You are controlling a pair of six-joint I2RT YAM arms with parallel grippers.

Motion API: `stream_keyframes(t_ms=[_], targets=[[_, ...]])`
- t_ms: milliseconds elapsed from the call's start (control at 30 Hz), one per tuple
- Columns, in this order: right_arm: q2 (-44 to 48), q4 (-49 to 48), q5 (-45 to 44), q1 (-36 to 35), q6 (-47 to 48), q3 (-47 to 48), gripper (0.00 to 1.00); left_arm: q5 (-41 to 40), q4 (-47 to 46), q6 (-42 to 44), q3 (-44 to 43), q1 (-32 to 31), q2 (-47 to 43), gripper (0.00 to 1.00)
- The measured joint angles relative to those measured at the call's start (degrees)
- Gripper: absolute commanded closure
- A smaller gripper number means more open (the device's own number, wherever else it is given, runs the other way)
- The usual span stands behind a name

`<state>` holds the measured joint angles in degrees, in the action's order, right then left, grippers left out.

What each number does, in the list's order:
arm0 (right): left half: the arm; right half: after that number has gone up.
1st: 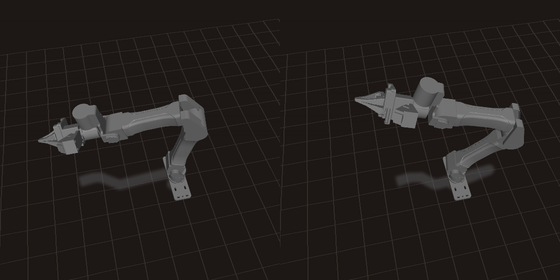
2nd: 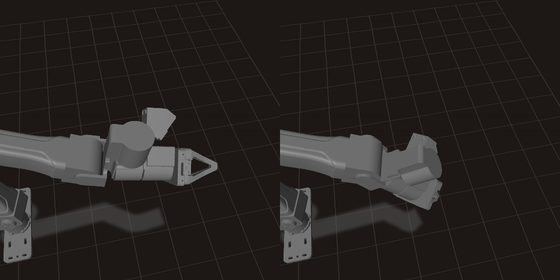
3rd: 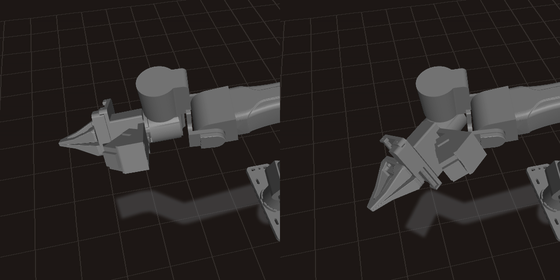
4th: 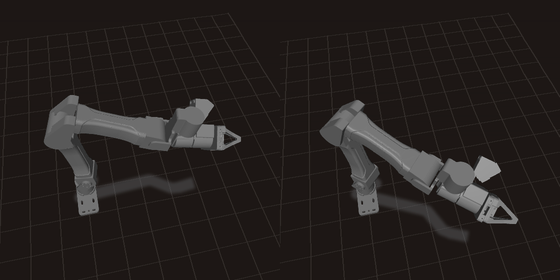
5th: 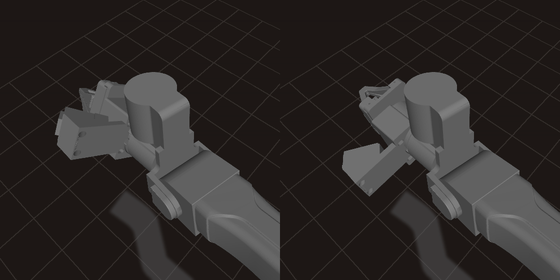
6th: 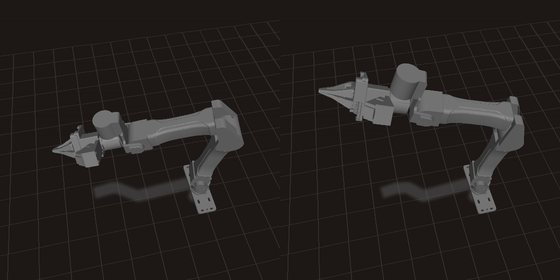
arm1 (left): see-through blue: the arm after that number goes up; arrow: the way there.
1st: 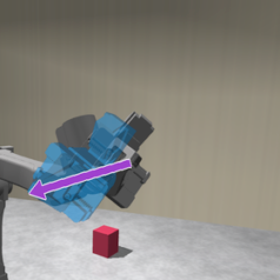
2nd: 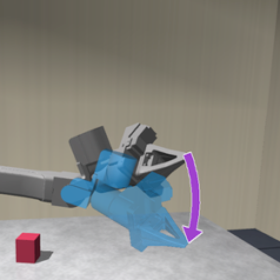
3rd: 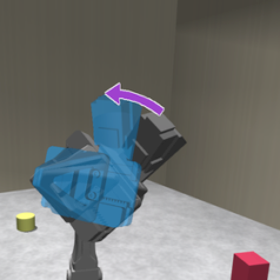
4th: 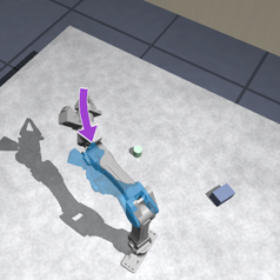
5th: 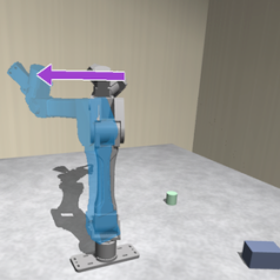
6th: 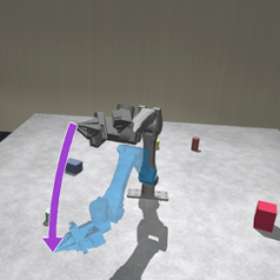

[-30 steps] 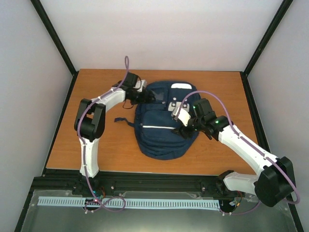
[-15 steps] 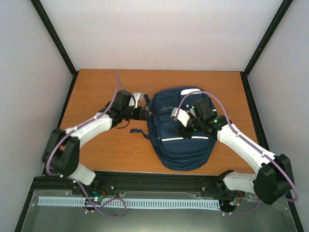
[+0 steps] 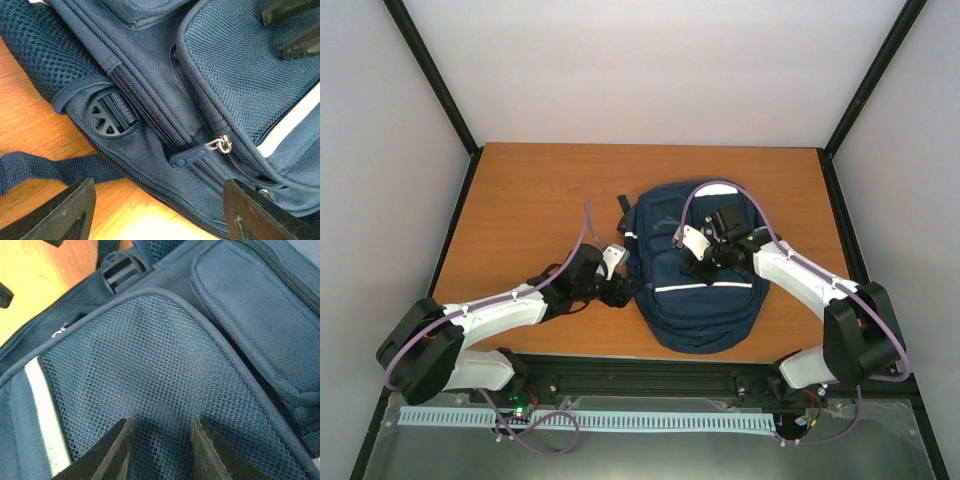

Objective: Pack the student bag
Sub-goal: Zip the student bag at the center of the board.

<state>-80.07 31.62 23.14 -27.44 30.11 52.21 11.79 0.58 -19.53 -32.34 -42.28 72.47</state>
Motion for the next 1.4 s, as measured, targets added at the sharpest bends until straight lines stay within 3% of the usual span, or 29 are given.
stream_keyframes(t_ms=[133, 467, 900, 1167, 1400], targets=[[-2.8, 0.3, 1.2, 1.7, -0.5, 1.4, 0.72, -0.2, -3.5, 3.3, 1.1, 0.0, 2.0, 0.30], [-6.0, 1.7, 6.4, 4.9, -0.9, 3.6, 0.72, 4.1, -9.9, 10.3, 0.0, 0.0, 10.9, 0.43], [-7.5, 2.3, 7.8, 5.3, -0.9, 4.8, 0.71, 5.1, -13.5, 13.4, 0.0, -0.7, 12.3, 0.52], [-7.5, 2.3, 7.8, 5.3, -0.9, 4.8, 0.71, 3.4, -15.5, 14.9, 0.1, -1.6, 5.2, 0.48], [-7.6, 2.4, 7.8, 5.3, -0.9, 4.8, 0.71, 5.1, -14.5, 17.0, -0.9, -1.6, 14.2, 0.48]])
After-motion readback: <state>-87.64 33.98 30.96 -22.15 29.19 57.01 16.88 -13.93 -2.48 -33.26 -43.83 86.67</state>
